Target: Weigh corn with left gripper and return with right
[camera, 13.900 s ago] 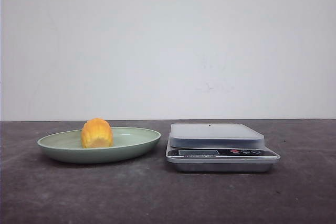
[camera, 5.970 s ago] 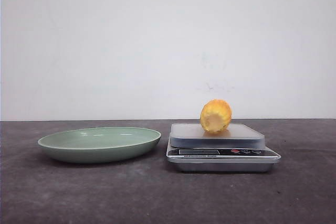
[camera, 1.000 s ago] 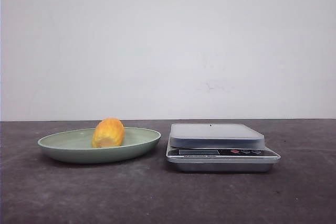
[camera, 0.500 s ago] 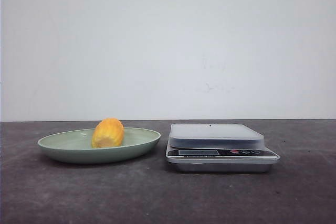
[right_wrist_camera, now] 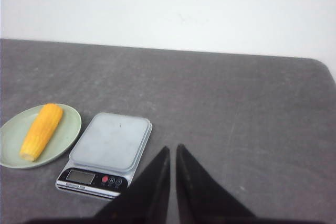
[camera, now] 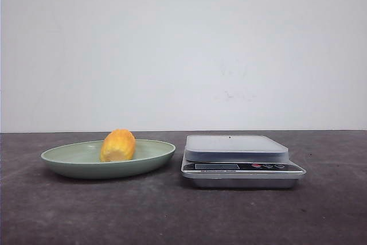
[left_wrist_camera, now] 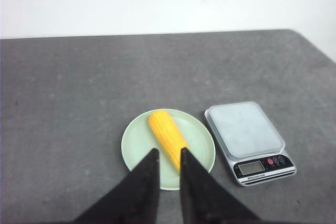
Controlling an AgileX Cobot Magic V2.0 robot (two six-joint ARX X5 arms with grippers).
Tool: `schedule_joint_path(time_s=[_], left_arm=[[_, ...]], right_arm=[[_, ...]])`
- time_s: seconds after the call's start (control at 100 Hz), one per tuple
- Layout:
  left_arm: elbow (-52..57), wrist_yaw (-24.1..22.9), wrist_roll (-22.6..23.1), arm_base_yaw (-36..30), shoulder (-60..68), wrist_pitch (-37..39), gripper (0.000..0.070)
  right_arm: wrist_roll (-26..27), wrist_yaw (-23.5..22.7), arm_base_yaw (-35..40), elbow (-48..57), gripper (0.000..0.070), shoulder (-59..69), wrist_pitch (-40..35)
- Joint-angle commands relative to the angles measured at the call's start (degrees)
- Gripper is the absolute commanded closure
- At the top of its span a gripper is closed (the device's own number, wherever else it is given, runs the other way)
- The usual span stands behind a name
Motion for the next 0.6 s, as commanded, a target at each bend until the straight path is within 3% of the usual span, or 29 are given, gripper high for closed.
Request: schedule_joint_path(time_s=[0.0,0.59], left_arm=[[0.20,-0.20,0.52,-0.61,0.24,0.70,0.0693],[0.26,-0.17,0.55,-0.61,0.26,0.13,0.0681]], right_arm=[[1.07,0.04,0.22,0.85,0.0694,0.02,0.92],[1.14,0.04,0.22,0.87,0.0694,0.02,0.72]])
